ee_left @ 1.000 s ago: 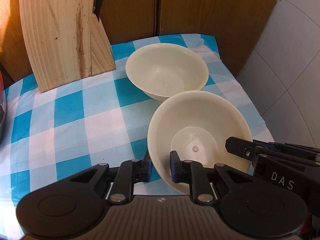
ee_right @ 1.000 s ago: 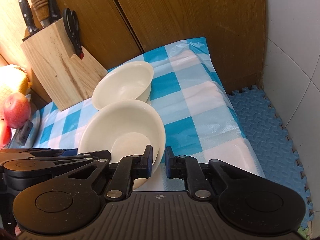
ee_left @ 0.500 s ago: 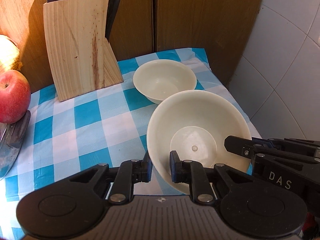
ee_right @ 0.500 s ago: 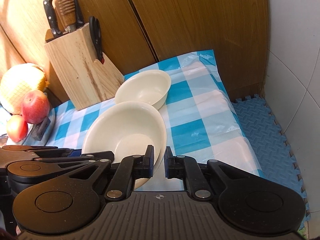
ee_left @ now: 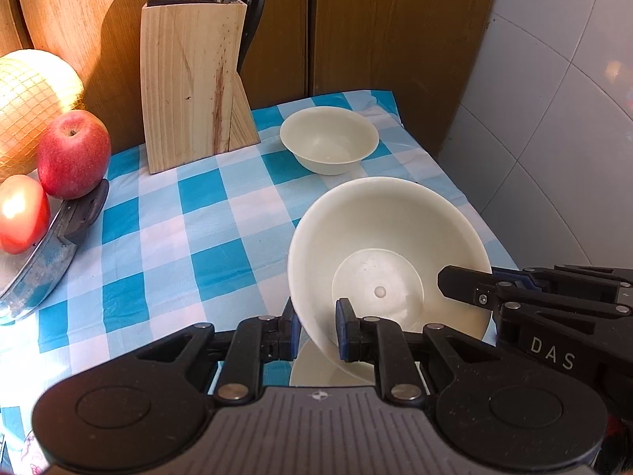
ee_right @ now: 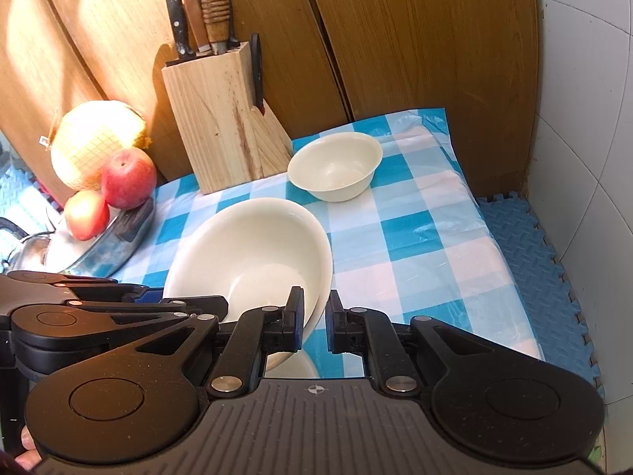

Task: Organize plates and bowls

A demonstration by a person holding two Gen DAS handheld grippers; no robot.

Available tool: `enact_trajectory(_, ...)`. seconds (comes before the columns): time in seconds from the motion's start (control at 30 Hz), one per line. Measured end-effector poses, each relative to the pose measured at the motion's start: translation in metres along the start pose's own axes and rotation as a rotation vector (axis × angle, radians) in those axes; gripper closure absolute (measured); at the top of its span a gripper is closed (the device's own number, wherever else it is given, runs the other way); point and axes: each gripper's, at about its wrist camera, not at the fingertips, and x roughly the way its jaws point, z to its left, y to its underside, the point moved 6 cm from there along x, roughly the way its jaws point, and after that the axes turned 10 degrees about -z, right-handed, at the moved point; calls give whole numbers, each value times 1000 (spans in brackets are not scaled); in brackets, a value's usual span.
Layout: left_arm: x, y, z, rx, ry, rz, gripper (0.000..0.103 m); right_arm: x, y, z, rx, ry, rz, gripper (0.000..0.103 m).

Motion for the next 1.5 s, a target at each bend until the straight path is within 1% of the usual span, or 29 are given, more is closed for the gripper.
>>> enact_trajectory(0.2, -15, 10, 4, -5, 15, -2, 90, -10, 9, 11, -4, -2, 8, 87)
enact_trajectory(0.47, -24, 27, 7, -9, 31, 15, 90, -21, 25, 19, -9, -1, 27, 87)
enact_trajectory(0.73, -27, 35, 9, -16, 31, 23, 90, -22, 36, 22, -8, 1, 49, 87)
enact_trajectory(1.0, -31, 44, 4, 16, 21, 21, 90, -26, 42, 24, -5, -3, 57, 87)
enact_trajectory(1.17, -28, 50, 3, 15, 18, 30, 90, -25, 48, 23, -3, -1, 67, 87)
enact_trajectory(1.5, -24, 52, 0, 33, 10, 29, 90, -20, 53, 18, 11, -4, 83, 86)
